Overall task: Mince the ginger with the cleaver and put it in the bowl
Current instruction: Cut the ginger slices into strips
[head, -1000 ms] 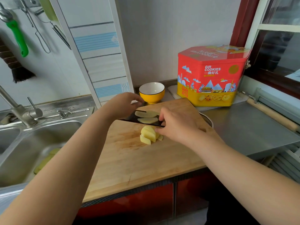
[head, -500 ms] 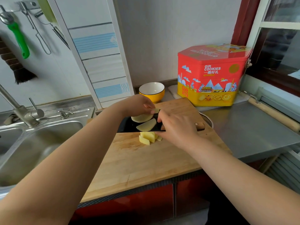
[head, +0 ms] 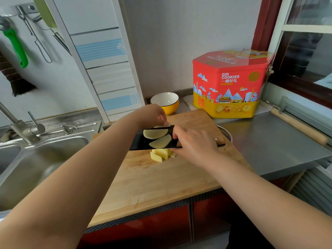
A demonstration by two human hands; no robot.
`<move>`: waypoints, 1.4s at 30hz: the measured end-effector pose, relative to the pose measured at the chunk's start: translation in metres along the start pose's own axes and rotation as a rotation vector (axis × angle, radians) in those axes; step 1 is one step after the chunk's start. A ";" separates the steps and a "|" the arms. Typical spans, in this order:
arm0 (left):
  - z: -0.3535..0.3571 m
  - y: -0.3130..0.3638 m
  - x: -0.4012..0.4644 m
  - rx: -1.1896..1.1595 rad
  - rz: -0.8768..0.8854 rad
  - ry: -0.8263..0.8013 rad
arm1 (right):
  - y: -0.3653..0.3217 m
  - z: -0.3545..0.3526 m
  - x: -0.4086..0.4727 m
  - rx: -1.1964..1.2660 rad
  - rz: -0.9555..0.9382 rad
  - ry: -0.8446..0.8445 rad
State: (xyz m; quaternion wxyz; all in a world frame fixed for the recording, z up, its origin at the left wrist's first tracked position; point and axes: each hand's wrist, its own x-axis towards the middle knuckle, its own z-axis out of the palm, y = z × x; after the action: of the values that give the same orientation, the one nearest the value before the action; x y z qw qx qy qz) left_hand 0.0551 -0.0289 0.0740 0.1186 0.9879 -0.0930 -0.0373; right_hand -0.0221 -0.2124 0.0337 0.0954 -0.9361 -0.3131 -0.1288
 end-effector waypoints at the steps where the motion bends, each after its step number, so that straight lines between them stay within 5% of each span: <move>1: -0.001 -0.001 0.001 0.006 -0.011 0.014 | 0.000 -0.001 0.000 0.006 -0.004 0.000; 6: -0.005 -0.007 0.001 -0.030 -0.049 0.111 | 0.002 -0.004 0.000 0.008 -0.012 0.009; 12: -0.035 0.003 -0.028 -0.329 -0.008 0.640 | 0.017 -0.001 0.000 0.031 0.114 0.019; 15: -0.042 0.004 -0.047 -0.554 -0.086 0.757 | 0.028 0.005 0.001 0.094 0.257 0.030; 18: -0.033 -0.002 -0.063 -0.671 -0.309 0.598 | 0.039 0.008 0.003 0.193 0.417 0.014; 22: -0.006 -0.009 -0.083 -0.879 -0.282 0.100 | 0.047 0.011 0.005 0.343 0.562 0.003; 25: 0.013 -0.011 -0.087 -0.632 -0.220 -0.130 | 0.049 0.008 0.005 0.426 0.608 -0.045; 28: 0.033 -0.008 -0.075 -0.132 -0.214 -0.013 | 0.046 0.003 0.004 0.463 0.617 -0.066; 30: 0.046 -0.009 -0.068 0.001 -0.142 0.121 | 0.044 0.001 0.004 0.463 0.620 -0.077; 37: 0.070 -0.028 -0.064 0.198 0.110 0.142 | 0.039 0.005 0.003 0.467 0.624 -0.090; 42: 0.073 -0.030 -0.068 0.159 0.115 0.112 | 0.033 0.005 0.001 0.577 0.613 -0.109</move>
State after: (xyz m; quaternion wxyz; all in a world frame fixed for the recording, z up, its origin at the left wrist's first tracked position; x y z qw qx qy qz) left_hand -0.0138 -0.0039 -0.0007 0.0468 0.9877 -0.1453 0.0325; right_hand -0.0006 -0.2362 0.0265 0.3708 -0.9262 -0.0483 0.0480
